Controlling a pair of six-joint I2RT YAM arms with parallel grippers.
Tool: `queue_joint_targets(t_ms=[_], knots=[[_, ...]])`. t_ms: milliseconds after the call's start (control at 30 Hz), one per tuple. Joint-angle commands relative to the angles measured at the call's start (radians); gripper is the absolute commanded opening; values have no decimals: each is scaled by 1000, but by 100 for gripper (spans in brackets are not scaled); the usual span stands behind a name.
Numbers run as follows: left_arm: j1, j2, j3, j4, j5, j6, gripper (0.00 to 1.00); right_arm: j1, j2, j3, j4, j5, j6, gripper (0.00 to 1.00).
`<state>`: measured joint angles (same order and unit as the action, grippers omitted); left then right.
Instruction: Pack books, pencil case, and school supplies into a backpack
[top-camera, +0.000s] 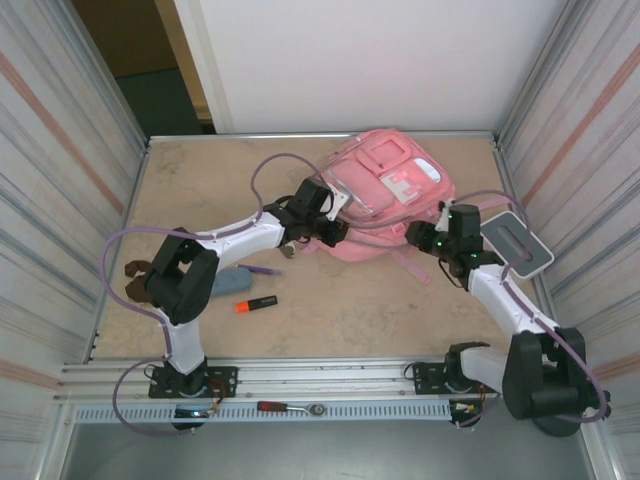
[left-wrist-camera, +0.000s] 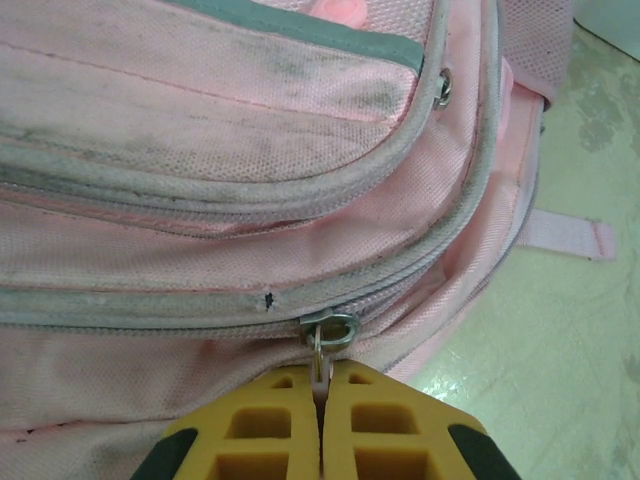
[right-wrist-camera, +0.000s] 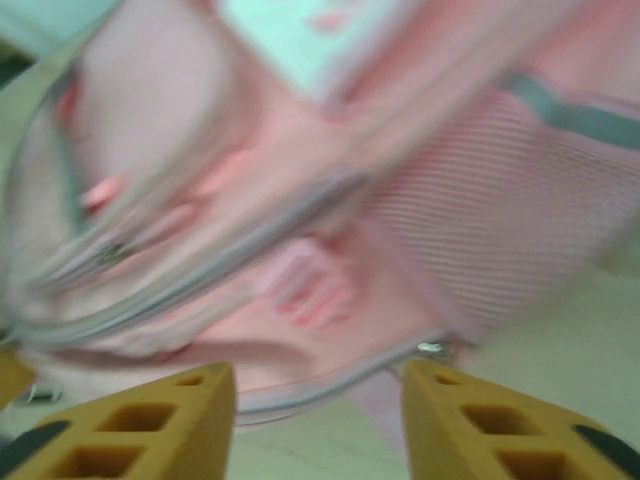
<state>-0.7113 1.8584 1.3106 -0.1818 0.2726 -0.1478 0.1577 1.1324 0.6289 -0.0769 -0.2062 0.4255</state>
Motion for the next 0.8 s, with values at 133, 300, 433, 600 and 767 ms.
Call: queue_joint_targets(t_ms=[133, 300, 433, 600, 767], knots=[[-4, -59, 18, 17, 117, 39, 0, 206, 86, 113, 25, 101, -391, 59], [-4, -74, 17, 17, 126, 38, 0, 282, 181, 158, 67, 83, -538, 58], [-3, -83, 13, 23, 136, 34, 0, 299, 251, 181, 92, 78, -586, 57], [-4, -84, 10, 27, 144, 31, 0, 301, 342, 221, 114, 122, -609, 54], [-4, -88, 4, 26, 138, 33, 0, 299, 386, 230, 132, 194, -607, 34]])
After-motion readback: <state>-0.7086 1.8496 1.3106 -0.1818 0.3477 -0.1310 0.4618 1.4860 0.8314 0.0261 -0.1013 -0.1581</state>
